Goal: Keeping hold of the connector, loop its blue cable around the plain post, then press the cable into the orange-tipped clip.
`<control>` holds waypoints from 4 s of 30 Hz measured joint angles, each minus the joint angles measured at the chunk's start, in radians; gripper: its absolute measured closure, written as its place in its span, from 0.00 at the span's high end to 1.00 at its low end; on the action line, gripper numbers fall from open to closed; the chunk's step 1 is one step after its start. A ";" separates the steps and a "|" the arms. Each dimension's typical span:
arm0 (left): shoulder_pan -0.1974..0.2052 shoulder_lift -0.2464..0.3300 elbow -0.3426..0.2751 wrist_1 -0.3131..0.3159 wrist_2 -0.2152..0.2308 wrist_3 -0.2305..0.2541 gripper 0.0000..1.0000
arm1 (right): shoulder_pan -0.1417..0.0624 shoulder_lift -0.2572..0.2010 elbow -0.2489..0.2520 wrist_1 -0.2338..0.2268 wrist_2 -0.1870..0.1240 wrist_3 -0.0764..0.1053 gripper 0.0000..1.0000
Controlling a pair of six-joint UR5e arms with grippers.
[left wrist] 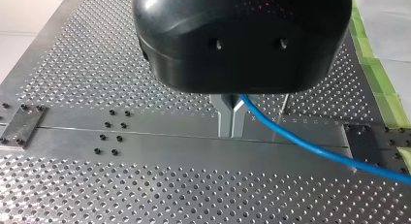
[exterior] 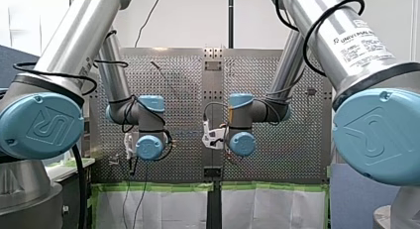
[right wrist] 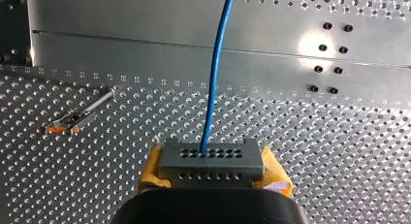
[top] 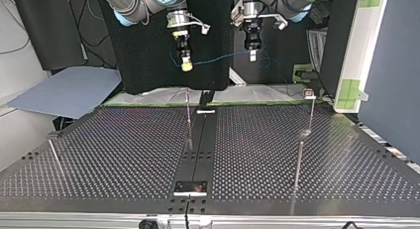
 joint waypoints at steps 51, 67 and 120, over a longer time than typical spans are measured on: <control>0.000 0.000 0.000 0.000 0.000 0.000 0.00 | 0.000 0.000 0.000 0.000 0.000 0.000 0.00; 0.000 0.000 0.000 0.000 0.000 0.000 0.00 | 0.000 0.000 0.000 0.000 0.000 0.000 0.00; -0.011 -0.043 -0.017 0.089 -0.001 -0.083 0.00 | 0.044 0.141 0.025 0.080 0.017 0.160 0.00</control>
